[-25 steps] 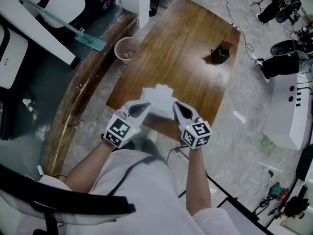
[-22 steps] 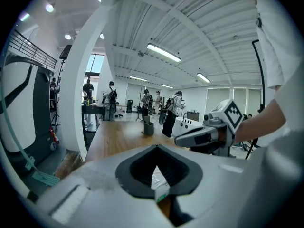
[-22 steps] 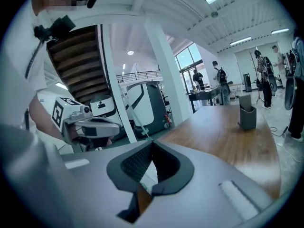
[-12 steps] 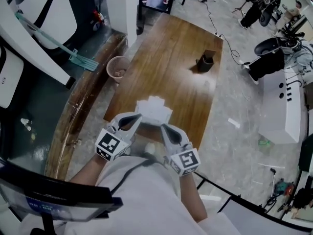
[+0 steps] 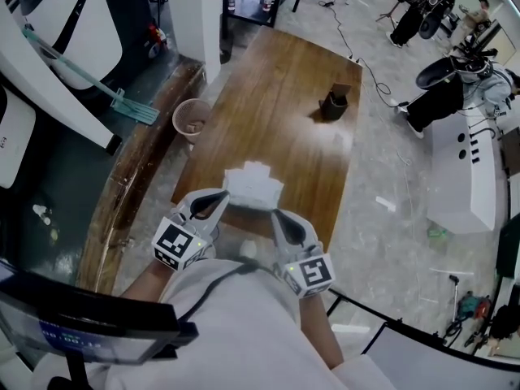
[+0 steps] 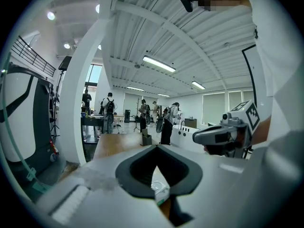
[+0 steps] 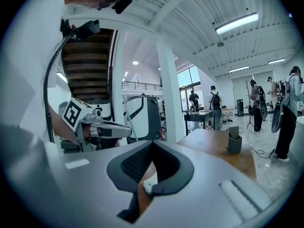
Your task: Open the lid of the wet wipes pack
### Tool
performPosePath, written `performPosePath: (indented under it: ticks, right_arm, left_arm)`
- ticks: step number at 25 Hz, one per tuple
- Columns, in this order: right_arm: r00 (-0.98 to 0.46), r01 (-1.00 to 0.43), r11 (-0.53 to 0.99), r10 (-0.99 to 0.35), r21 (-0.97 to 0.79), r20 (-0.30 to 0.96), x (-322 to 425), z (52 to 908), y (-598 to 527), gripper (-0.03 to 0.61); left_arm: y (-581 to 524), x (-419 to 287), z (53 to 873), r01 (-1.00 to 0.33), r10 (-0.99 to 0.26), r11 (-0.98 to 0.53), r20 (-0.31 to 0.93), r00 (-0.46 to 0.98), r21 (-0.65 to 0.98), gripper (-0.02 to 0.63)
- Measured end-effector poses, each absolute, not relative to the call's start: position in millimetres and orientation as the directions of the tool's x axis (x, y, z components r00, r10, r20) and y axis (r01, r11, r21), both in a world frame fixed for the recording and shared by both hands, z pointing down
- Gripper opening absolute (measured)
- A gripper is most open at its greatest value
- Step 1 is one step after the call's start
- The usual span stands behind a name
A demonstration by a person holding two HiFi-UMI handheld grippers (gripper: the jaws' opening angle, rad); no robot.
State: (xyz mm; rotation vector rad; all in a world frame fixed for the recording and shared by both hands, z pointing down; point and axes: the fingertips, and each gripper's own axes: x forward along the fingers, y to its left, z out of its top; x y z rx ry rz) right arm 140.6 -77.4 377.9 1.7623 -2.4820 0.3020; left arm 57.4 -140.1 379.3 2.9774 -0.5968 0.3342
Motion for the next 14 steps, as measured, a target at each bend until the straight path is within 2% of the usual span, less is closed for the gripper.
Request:
performPosePath:
  ticks: [14]
  right_arm:
    - [-0.342, -0.938, 0.324, -0.920, -0.119, 0.189, 139.1, 379.2, -90.7, 0.008]
  left_arm:
    - [-153.4, 57.0, 378.1, -0.395, -0.379, -0.918, 0.223, 0.898, 0.031, 0.005]
